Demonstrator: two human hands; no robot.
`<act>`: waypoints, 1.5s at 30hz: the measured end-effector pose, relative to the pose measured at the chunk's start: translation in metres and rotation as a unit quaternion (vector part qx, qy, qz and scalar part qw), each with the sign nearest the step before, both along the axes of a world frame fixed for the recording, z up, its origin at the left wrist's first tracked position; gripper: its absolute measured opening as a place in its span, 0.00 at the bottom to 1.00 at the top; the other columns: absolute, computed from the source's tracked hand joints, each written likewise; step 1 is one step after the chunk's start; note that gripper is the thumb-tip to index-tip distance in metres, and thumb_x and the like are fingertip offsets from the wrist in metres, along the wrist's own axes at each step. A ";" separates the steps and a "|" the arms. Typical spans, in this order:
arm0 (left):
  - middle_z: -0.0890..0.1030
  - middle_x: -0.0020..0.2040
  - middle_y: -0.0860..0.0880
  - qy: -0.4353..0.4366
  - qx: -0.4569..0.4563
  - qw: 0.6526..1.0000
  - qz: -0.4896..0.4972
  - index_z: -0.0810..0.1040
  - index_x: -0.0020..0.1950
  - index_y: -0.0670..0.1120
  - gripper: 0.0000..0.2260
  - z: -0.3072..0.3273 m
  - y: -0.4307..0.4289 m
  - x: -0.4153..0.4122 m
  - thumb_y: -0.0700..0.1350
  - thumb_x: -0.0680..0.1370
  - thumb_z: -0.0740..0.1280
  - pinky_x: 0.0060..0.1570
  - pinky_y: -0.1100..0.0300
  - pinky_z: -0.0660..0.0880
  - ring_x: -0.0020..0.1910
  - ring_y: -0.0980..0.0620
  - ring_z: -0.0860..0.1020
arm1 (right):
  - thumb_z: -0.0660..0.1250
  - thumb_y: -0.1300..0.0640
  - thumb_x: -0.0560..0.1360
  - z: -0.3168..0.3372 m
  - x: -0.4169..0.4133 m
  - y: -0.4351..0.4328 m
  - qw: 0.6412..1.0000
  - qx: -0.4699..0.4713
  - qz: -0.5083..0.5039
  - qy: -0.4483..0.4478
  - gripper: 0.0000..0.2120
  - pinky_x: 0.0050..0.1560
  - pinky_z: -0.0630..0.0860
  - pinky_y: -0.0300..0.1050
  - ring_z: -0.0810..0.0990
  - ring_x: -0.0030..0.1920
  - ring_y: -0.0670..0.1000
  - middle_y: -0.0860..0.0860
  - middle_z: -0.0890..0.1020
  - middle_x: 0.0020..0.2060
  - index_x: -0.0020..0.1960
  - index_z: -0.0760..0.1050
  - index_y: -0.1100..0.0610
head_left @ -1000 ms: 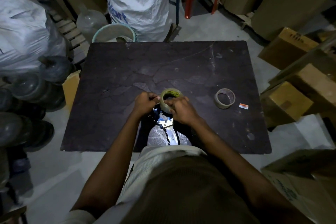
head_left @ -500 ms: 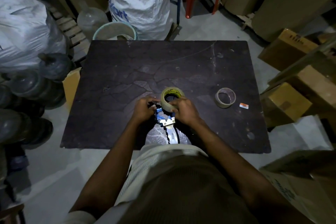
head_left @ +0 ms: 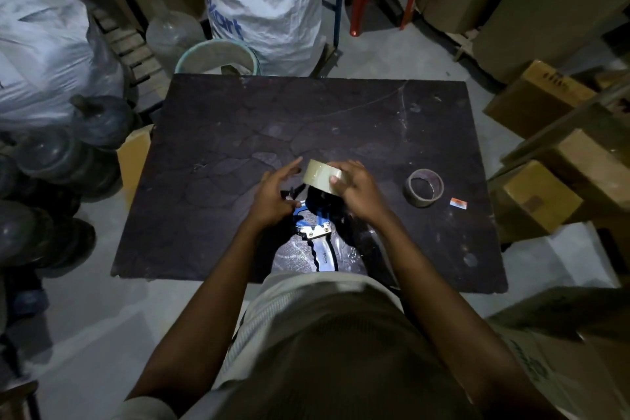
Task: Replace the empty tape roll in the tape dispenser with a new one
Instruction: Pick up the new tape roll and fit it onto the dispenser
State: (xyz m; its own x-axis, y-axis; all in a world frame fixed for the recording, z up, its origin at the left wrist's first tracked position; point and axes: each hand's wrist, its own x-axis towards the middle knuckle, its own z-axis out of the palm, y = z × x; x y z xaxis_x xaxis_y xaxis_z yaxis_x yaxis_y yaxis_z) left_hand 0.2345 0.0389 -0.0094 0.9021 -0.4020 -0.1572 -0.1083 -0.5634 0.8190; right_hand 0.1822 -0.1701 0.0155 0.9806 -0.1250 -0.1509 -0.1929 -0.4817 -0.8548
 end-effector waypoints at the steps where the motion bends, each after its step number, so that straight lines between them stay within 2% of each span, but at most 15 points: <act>1: 0.76 0.64 0.59 -0.009 -0.008 1.000 -0.019 0.70 0.75 0.56 0.42 0.002 -0.001 0.001 0.35 0.66 0.79 0.58 0.78 0.67 0.61 0.60 0.70 | 0.67 0.58 0.79 0.001 0.002 -0.001 0.999 0.031 -0.007 0.017 0.14 0.63 0.74 0.50 0.77 0.59 0.54 0.50 0.78 0.56 0.65 0.79 0.54; 3: 0.77 0.65 0.57 -0.003 -0.024 0.999 -0.039 0.73 0.73 0.56 0.41 0.004 -0.003 0.005 0.38 0.63 0.82 0.60 0.76 0.68 0.62 0.57 0.74 | 0.66 0.53 0.77 0.003 0.005 -0.003 0.994 0.095 -0.008 0.053 0.12 0.60 0.77 0.52 0.81 0.54 0.53 0.52 0.82 0.55 0.60 0.80 0.49; 5: 0.83 0.60 0.51 0.037 -0.067 0.997 -0.021 0.79 0.67 0.51 0.34 0.008 -0.002 0.008 0.38 0.63 0.83 0.60 0.63 0.77 0.57 0.54 0.81 | 0.66 0.52 0.77 0.006 0.005 -0.004 0.985 0.156 -0.011 0.073 0.11 0.55 0.79 0.52 0.83 0.52 0.53 0.54 0.85 0.54 0.58 0.81 0.49; 8: 0.85 0.54 0.49 0.071 -0.086 0.994 -0.011 0.81 0.63 0.43 0.29 0.008 0.004 0.011 0.38 0.63 0.83 0.52 0.62 0.80 0.50 0.54 0.84 | 0.67 0.53 0.80 0.012 0.005 -0.003 0.976 0.211 -0.007 0.059 0.11 0.57 0.81 0.53 0.82 0.58 0.55 0.54 0.82 0.61 0.62 0.81 0.49; 10: 0.86 0.54 0.49 0.092 -0.092 0.991 -0.006 0.82 0.62 0.48 0.28 0.006 0.007 0.010 0.43 0.63 0.84 0.53 0.57 0.81 0.51 0.48 0.84 | 0.69 0.48 0.78 0.013 0.006 -0.002 0.971 0.236 -0.014 0.049 0.14 0.60 0.80 0.51 0.82 0.61 0.54 0.52 0.81 0.64 0.64 0.81 0.46; 12: 0.86 0.53 0.48 0.117 -0.112 0.987 0.009 0.82 0.61 0.48 0.26 0.002 0.008 0.007 0.45 0.64 0.83 0.54 0.49 0.80 0.49 0.44 0.84 | 0.70 0.52 0.79 0.012 0.007 -0.002 0.963 0.265 -0.031 0.040 0.17 0.59 0.79 0.44 0.82 0.60 0.47 0.51 0.81 0.64 0.67 0.78 0.51; 16: 0.87 0.46 0.51 0.153 -0.130 0.979 0.041 0.80 0.62 0.41 0.23 0.000 0.002 -0.004 0.35 0.68 0.80 0.48 0.58 0.79 0.42 0.51 0.80 | 0.71 0.59 0.79 0.014 0.004 -0.005 0.964 0.261 -0.043 0.030 0.20 0.52 0.77 0.33 0.82 0.54 0.36 0.52 0.80 0.64 0.70 0.76 0.59; 20: 0.85 0.56 0.44 0.116 -0.136 0.981 0.075 0.78 0.67 0.41 0.27 -0.001 0.001 0.001 0.31 0.68 0.78 0.48 0.62 0.79 0.44 0.57 0.82 | 0.75 0.65 0.74 0.009 0.001 -0.006 0.979 0.198 -0.015 0.041 0.26 0.51 0.78 0.32 0.79 0.51 0.41 0.52 0.78 0.55 0.70 0.76 0.54; 23: 0.85 0.57 0.46 0.068 -0.099 0.991 0.063 0.79 0.68 0.43 0.28 0.000 0.000 0.014 0.28 0.69 0.72 0.44 0.64 0.77 0.45 0.53 0.81 | 0.77 0.62 0.72 -0.001 -0.001 0.000 0.997 0.073 0.019 0.035 0.24 0.60 0.78 0.44 0.78 0.51 0.47 0.50 0.79 0.51 0.65 0.80 0.49; 25: 0.85 0.55 0.47 0.053 -0.068 0.995 0.050 0.80 0.66 0.42 0.26 0.003 0.000 0.021 0.25 0.70 0.66 0.46 0.67 0.78 0.48 0.54 0.82 | 0.78 0.60 0.71 -0.008 0.001 0.002 0.997 -0.048 0.055 -0.003 0.19 0.62 0.72 0.41 0.78 0.54 0.49 0.50 0.83 0.53 0.60 0.84 0.51; 28: 0.84 0.57 0.46 0.070 -0.040 0.996 0.034 0.80 0.65 0.39 0.23 0.007 -0.002 0.028 0.25 0.74 0.62 0.46 0.73 0.75 0.52 0.56 0.81 | 0.78 0.63 0.70 -0.013 0.003 0.004 0.987 -0.138 0.081 -0.029 0.15 0.60 0.66 0.36 0.77 0.59 0.54 0.53 0.84 0.56 0.56 0.85 0.55; 33: 0.85 0.56 0.44 0.109 -0.012 0.993 0.040 0.81 0.64 0.40 0.14 0.002 -0.011 0.029 0.36 0.78 0.70 0.48 0.67 0.75 0.51 0.52 0.81 | 0.77 0.66 0.68 -0.025 0.000 0.003 0.975 -0.195 0.110 0.008 0.16 0.56 0.65 0.37 0.77 0.60 0.55 0.55 0.84 0.55 0.54 0.85 0.57; 39: 0.85 0.54 0.41 0.128 0.009 0.991 0.033 0.82 0.61 0.38 0.15 -0.003 -0.013 0.032 0.35 0.75 0.73 0.55 0.60 0.78 0.50 0.52 0.82 | 0.76 0.67 0.67 -0.030 -0.002 0.004 0.976 -0.184 0.114 0.011 0.15 0.56 0.68 0.40 0.78 0.59 0.57 0.56 0.84 0.54 0.52 0.85 0.57; 43: 0.85 0.54 0.41 0.126 0.015 0.992 0.020 0.83 0.61 0.39 0.15 -0.005 -0.011 0.037 0.35 0.74 0.74 0.50 0.68 0.77 0.49 0.52 0.82 | 0.76 0.67 0.67 -0.032 0.000 0.005 0.975 -0.189 0.114 0.011 0.14 0.55 0.68 0.39 0.78 0.58 0.57 0.56 0.84 0.53 0.52 0.85 0.57; 45: 0.86 0.54 0.42 0.122 0.023 0.992 0.012 0.83 0.60 0.40 0.15 -0.007 -0.009 0.039 0.36 0.73 0.75 0.57 0.59 0.79 0.49 0.52 0.83 | 0.76 0.67 0.68 -0.033 0.000 0.005 0.975 -0.189 0.113 0.008 0.14 0.54 0.67 0.39 0.77 0.57 0.56 0.55 0.84 0.53 0.52 0.85 0.58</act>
